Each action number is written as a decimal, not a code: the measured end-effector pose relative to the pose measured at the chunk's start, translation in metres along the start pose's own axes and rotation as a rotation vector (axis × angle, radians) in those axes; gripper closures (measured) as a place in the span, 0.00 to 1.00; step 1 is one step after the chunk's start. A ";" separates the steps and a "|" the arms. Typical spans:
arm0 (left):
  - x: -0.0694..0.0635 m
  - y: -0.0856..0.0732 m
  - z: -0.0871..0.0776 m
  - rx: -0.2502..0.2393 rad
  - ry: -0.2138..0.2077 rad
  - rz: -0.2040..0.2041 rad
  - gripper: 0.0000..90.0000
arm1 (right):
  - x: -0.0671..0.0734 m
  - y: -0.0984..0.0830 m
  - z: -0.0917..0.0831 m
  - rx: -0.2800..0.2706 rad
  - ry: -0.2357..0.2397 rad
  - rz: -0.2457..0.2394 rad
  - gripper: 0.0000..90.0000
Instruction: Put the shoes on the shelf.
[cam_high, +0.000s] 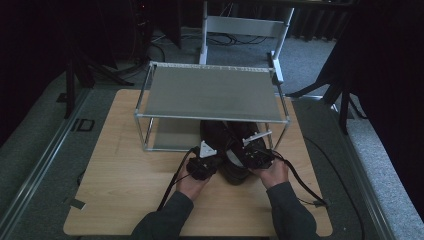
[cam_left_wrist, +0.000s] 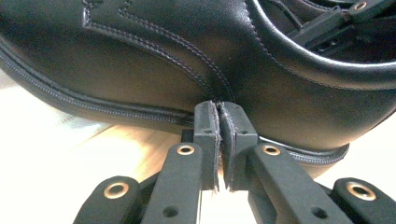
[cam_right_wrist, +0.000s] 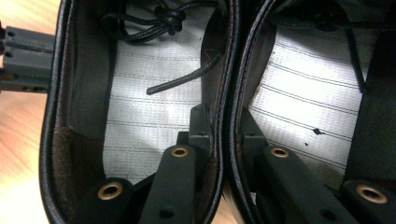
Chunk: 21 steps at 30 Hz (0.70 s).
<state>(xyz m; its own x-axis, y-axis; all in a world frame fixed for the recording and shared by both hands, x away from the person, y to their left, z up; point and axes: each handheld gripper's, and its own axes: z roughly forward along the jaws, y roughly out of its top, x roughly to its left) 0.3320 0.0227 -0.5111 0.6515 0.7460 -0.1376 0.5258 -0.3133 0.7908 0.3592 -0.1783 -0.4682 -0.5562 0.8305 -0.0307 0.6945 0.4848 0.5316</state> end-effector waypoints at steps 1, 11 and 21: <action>0.001 0.001 0.000 0.001 0.005 -0.001 0.95 | 0.000 0.001 0.001 -0.002 0.000 0.002 0.90; 0.009 0.006 0.005 0.006 0.046 -0.017 0.96 | 0.001 0.010 0.010 -0.016 -0.009 0.033 0.90; 0.012 0.009 0.010 -0.006 0.083 -0.021 0.99 | 0.002 0.014 0.015 -0.046 -0.033 0.072 0.90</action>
<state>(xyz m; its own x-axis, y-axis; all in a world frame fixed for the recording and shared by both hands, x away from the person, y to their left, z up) 0.3505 0.0231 -0.5112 0.5928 0.7985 -0.1048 0.5358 -0.2939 0.7915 0.3750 -0.1659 -0.4736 -0.4897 0.8717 -0.0186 0.7099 0.4110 0.5719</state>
